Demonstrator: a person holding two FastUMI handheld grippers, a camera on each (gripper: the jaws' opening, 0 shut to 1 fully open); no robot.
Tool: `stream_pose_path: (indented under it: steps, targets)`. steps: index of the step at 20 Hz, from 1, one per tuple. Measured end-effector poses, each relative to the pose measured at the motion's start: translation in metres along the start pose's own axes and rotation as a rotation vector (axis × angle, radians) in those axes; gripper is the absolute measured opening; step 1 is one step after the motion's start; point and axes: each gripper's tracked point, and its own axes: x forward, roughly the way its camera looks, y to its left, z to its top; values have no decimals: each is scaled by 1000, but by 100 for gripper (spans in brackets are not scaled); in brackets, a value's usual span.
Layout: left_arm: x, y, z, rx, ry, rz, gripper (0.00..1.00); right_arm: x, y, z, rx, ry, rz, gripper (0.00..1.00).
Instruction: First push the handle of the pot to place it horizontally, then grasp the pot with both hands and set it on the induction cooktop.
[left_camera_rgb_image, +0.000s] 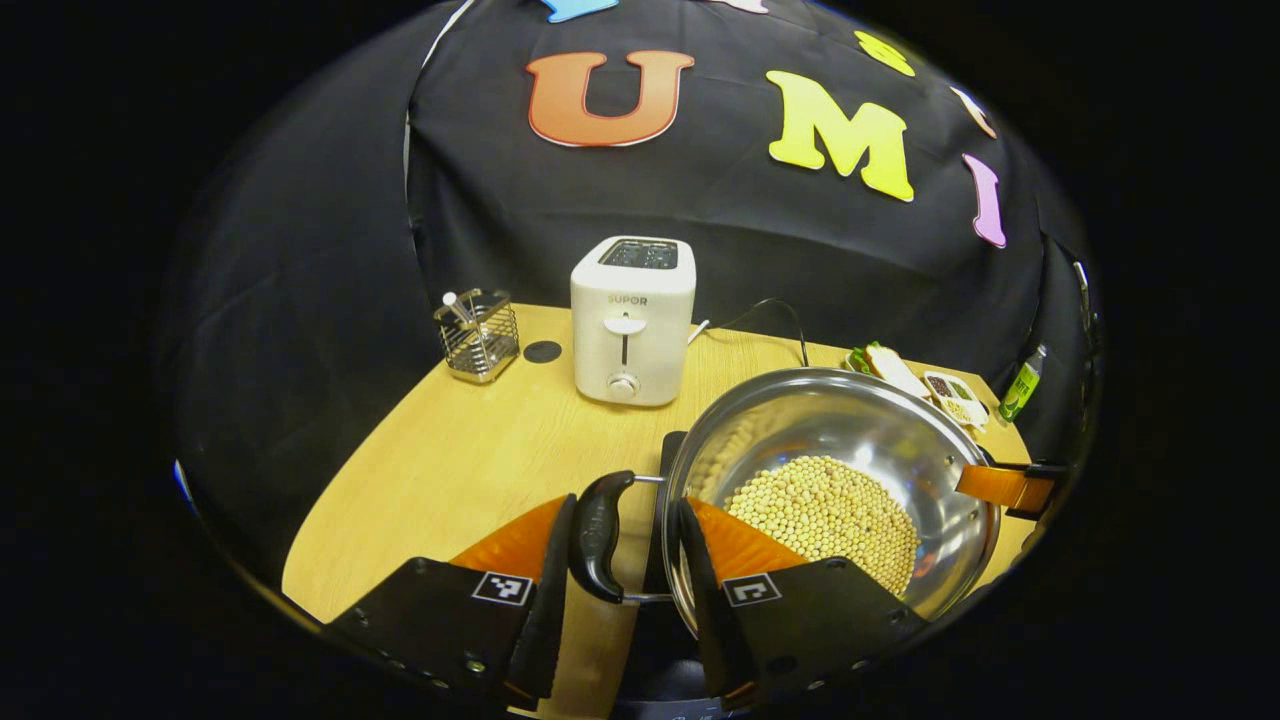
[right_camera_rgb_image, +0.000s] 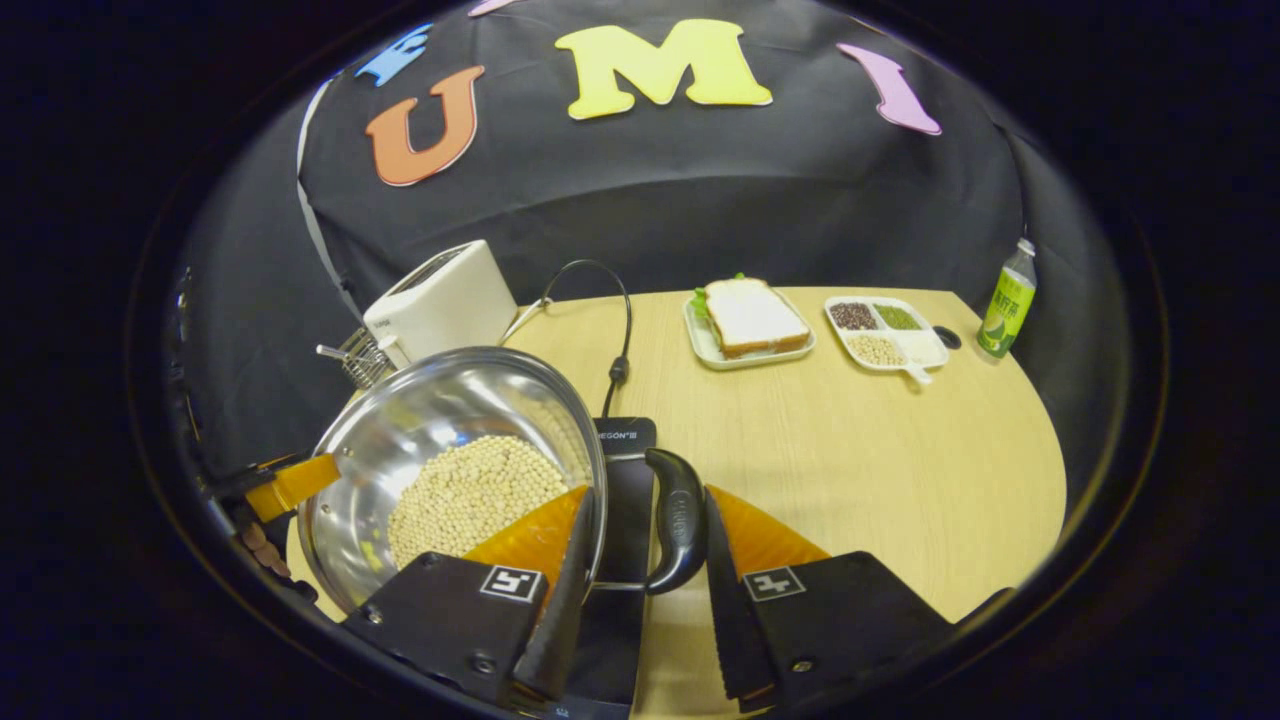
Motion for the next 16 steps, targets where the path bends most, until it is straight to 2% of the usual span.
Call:
stream_pose_path:
  steps: [5, 6, 7, 10, 11, 12, 13, 14, 15, 16]
  targets:
    - [-2, 1, -5, 9, -10, 3, 56, 0, -1, 3, 3, -34, 27, 61]
    - [-3, 1, -4, 10, -13, 0, 65, 0, 0, 3, 1, -44, 31, 61]
    - [-1, 1, -5, 13, -12, -3, 56, -1, -1, 4, 0, -59, 35, 60]
    - [-2, 2, -5, 25, -19, 7, 60, -2, -2, 6, 0, -98, 49, 67]
    - [-2, 3, -5, 21, -21, 14, 72, -4, -2, 7, -6, -106, 54, 68]
    - [-4, 3, -3, 16, -31, 13, 64, -8, -3, 7, -13, -113, 58, 70]
    - [-5, 4, 1, 11, -50, 15, 67, -14, -4, 8, -23, -125, 59, 70]
    - [-8, 2, 5, -2, -69, 5, 75, -22, -7, 12, -30, -149, 55, 70]
    - [-10, 3, 7, -5, -81, 8, 88, -30, -10, 15, -37, -173, 49, 73]
    - [-15, 5, 8, -8, -88, 20, 89, -39, -13, 16, -39, -194, 45, 77]
